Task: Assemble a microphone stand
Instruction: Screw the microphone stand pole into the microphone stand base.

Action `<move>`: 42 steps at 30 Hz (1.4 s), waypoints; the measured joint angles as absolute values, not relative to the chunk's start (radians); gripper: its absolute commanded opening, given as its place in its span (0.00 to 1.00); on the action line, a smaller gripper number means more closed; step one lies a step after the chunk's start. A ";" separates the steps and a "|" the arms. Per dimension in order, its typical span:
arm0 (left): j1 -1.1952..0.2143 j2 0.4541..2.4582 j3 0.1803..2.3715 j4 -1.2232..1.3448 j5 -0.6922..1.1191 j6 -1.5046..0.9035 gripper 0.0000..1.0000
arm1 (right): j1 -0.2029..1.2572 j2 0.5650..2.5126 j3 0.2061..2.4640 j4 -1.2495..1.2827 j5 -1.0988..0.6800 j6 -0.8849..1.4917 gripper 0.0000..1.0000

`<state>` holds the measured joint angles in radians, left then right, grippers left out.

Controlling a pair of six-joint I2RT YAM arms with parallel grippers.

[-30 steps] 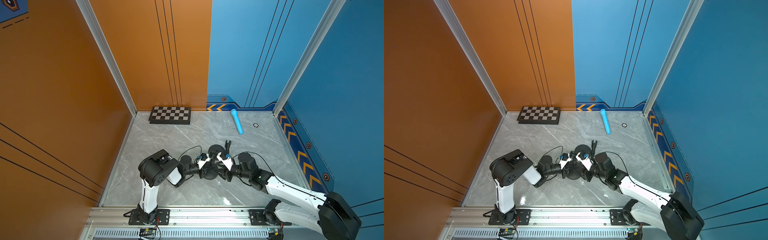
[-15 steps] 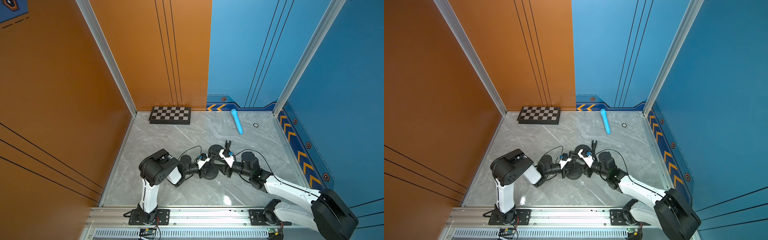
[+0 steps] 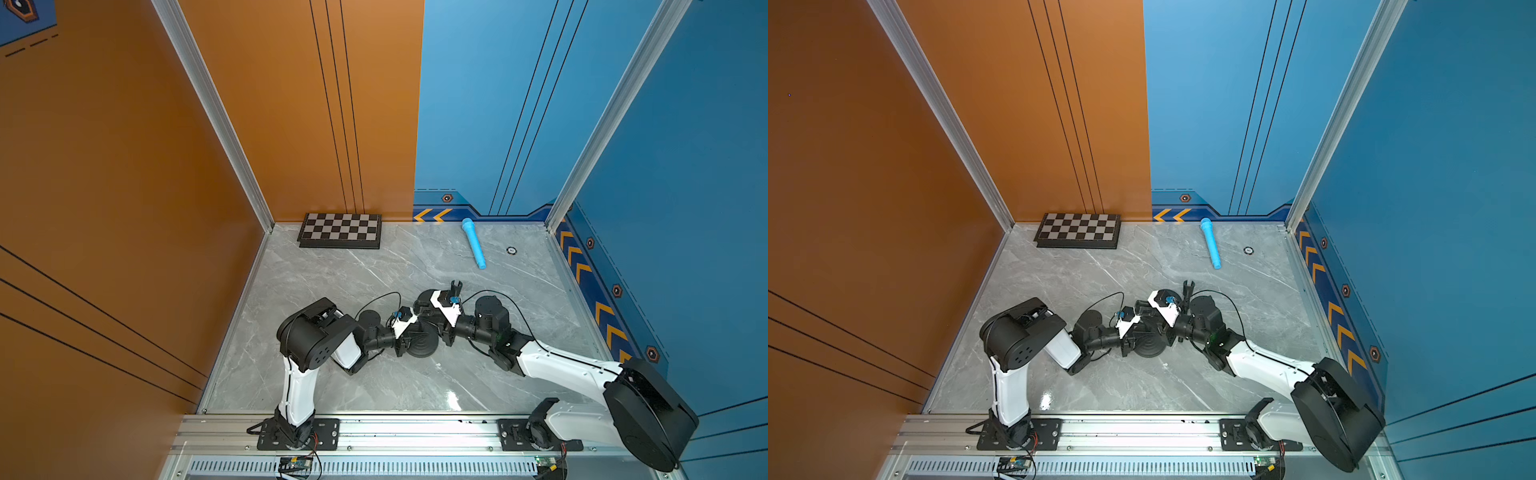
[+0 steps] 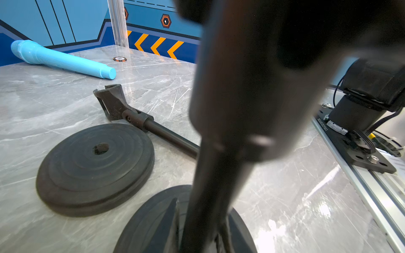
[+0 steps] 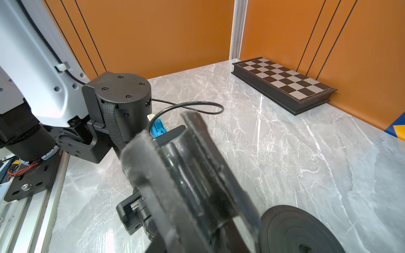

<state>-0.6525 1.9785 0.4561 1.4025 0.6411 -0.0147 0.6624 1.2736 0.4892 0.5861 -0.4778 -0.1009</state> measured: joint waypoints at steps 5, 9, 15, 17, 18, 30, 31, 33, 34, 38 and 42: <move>-0.653 1.962 0.435 1.402 0.619 -0.015 0.34 | 0.712 1.271 0.478 0.608 -0.387 -0.101 0.00; -0.654 1.945 0.430 1.402 0.597 -0.014 0.35 | 0.788 1.244 0.417 0.682 -0.203 -0.073 0.00; -0.680 1.945 0.436 1.402 0.556 -0.003 0.35 | 0.915 1.228 0.363 0.756 0.148 -0.014 0.00; -0.690 1.953 0.448 1.403 0.550 -0.003 0.35 | 0.933 1.229 0.363 0.755 0.217 0.006 0.00; -0.694 1.963 0.458 1.403 0.549 -0.003 0.35 | 0.940 1.229 0.363 0.753 0.240 0.013 0.00; -0.702 1.994 0.488 1.402 0.546 -0.003 0.39 | 0.927 1.228 0.445 0.595 0.259 0.114 0.00; -0.702 1.994 0.489 1.402 0.546 -0.002 0.38 | 0.927 1.226 0.450 0.583 0.260 0.121 0.00; -0.702 2.000 0.494 1.404 0.546 0.005 0.33 | 0.929 1.221 0.457 0.560 0.262 0.136 0.00; -0.702 2.005 0.497 1.404 0.543 0.008 0.31 | 0.930 1.217 0.458 0.552 0.263 0.139 0.00; -0.705 2.028 0.506 1.404 0.527 0.028 0.26 | 0.931 1.210 0.467 0.524 0.254 0.136 0.10; -0.705 2.041 0.506 1.407 0.526 0.049 0.18 | 0.910 1.206 0.497 0.468 0.184 0.092 0.33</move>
<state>-0.7052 2.0411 0.5056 1.4067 0.5259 0.0486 0.9104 1.2060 0.4973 0.4679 0.1844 0.0917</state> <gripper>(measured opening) 0.207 0.264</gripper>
